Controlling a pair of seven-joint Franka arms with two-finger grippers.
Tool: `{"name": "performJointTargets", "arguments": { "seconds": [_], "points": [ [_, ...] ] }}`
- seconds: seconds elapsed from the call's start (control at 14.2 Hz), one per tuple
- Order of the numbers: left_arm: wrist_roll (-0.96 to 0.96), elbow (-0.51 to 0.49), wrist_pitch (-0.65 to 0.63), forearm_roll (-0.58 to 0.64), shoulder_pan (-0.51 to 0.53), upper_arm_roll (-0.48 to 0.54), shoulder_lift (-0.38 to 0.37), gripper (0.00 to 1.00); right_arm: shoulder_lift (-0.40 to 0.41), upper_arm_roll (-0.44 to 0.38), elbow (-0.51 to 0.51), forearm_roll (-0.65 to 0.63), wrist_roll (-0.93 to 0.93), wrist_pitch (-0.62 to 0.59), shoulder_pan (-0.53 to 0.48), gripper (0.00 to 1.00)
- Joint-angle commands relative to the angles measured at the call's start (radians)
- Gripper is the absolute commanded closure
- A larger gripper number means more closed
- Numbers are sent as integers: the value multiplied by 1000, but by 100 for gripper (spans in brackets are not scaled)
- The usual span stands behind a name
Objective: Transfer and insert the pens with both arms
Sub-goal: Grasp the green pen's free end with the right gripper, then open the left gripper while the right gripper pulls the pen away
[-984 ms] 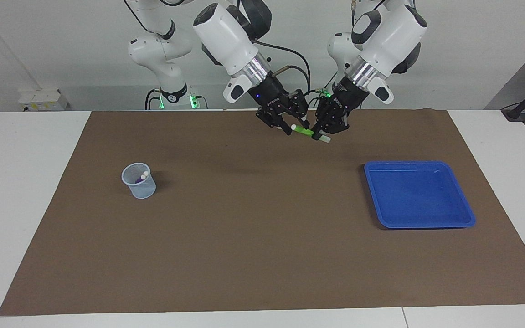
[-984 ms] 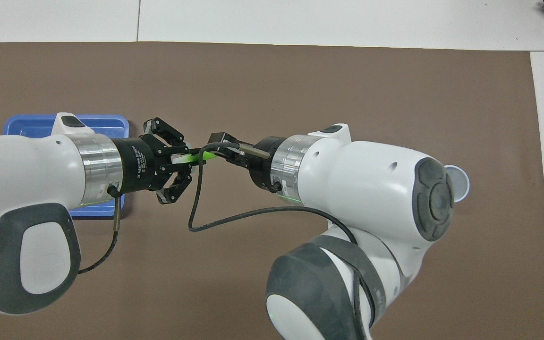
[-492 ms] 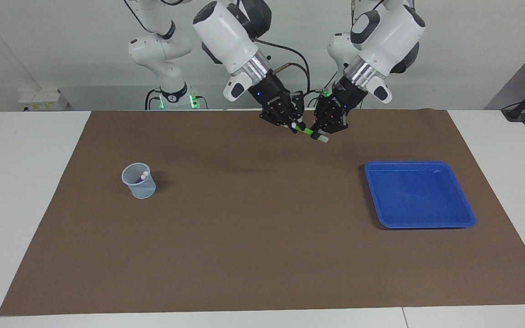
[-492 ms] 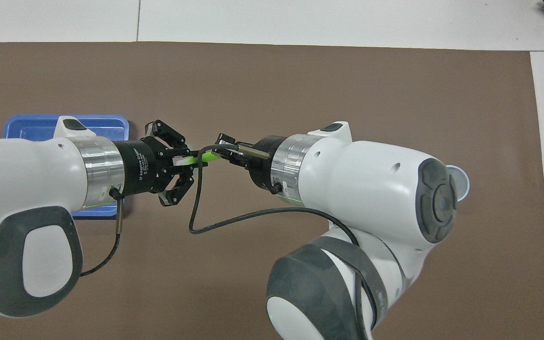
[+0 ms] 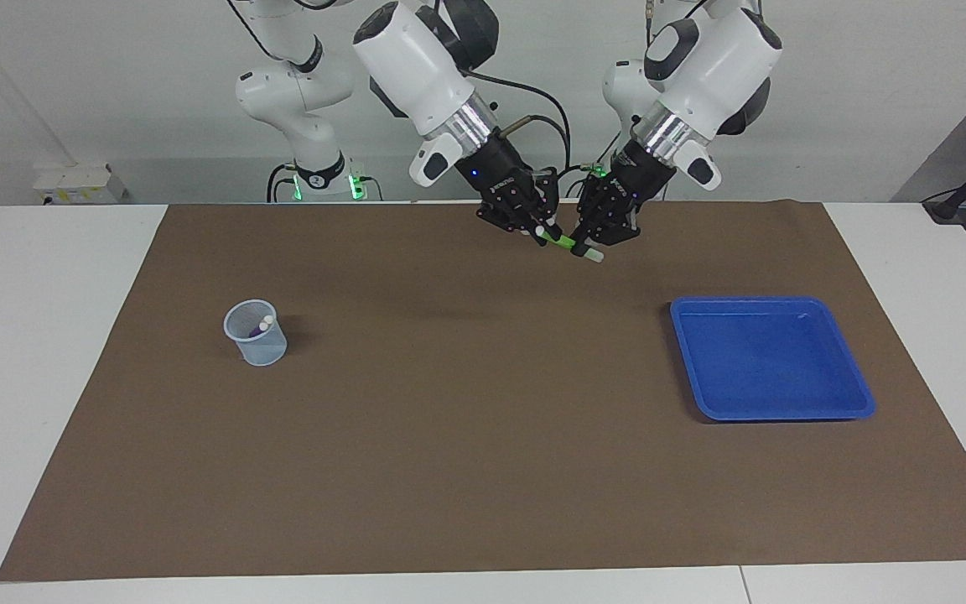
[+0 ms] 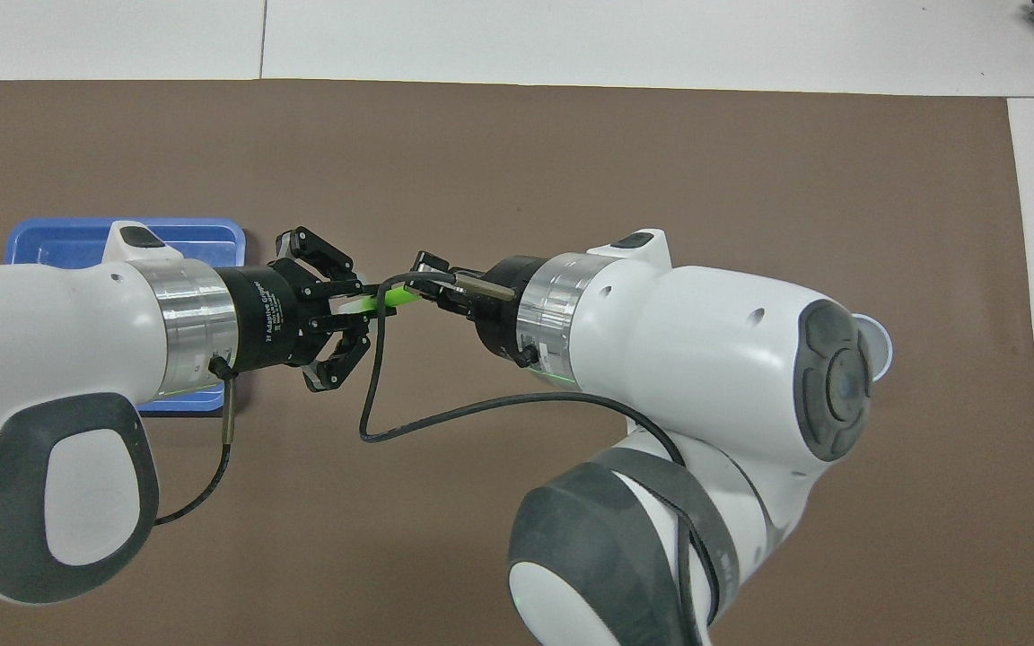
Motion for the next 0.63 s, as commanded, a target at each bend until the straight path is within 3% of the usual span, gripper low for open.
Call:
{"name": "performJointTargets", "arguments": {
  "seconds": [0.0,0.35,0.56],
  "points": [
    [6,-33,14,-9,-14,16,-42,0,-4,8,-12,2,-21,-1,-29,100],
    [24,-34,16,-7,-8,18,-44,0,-4,2,-12,-2,-101,-20,-48,100],
    [246,-65,-12,-9,47,23,-62,0,-15,-4,-10,-95,-256,-147,-117,100]
  ]
}}
